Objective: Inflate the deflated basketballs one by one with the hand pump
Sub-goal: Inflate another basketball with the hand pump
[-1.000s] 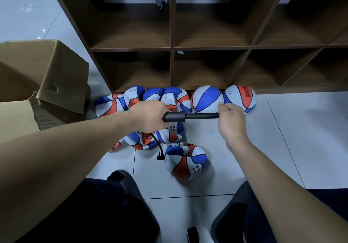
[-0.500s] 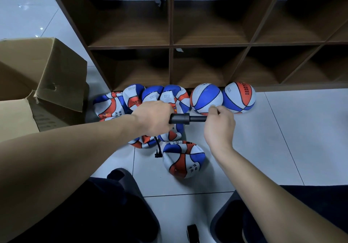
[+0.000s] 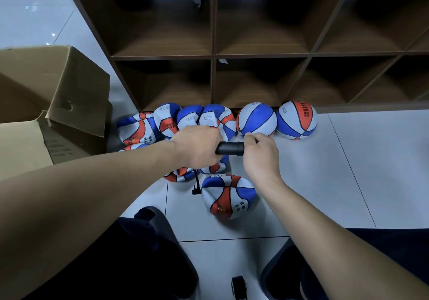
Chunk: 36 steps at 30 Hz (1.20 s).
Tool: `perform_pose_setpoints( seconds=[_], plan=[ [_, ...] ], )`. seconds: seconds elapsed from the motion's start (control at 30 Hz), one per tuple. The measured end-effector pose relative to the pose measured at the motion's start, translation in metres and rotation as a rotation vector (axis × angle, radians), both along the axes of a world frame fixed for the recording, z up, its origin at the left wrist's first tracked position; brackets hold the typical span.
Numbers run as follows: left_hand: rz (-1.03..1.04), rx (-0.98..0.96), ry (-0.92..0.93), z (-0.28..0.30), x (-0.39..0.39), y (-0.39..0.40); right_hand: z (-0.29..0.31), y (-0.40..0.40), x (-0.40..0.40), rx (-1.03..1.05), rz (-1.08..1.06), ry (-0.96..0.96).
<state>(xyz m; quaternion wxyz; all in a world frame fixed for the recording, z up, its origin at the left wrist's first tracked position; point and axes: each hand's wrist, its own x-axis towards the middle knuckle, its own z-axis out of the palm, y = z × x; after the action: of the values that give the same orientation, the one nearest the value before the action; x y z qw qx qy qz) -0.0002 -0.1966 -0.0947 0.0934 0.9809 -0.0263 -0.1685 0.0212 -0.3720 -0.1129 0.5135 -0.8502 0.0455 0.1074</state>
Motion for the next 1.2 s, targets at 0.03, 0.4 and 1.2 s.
perform_pose_setpoints(
  seconds=[0.03, 0.4, 1.2],
  plan=[
    [0.001, -0.002, 0.0, 0.0, 0.0, 0.003, 0.001, -0.002, 0.003, -0.011, 0.002, 0.007],
    [0.062, 0.008, 0.032, -0.013, -0.001, 0.042, 0.006, -0.035, 0.04, 0.027, -0.156, 0.094],
    [0.024, -0.009, -0.01, -0.001, 0.001, -0.004, 0.007, 0.004, -0.006, -0.028, -0.013, -0.034]
  ],
)
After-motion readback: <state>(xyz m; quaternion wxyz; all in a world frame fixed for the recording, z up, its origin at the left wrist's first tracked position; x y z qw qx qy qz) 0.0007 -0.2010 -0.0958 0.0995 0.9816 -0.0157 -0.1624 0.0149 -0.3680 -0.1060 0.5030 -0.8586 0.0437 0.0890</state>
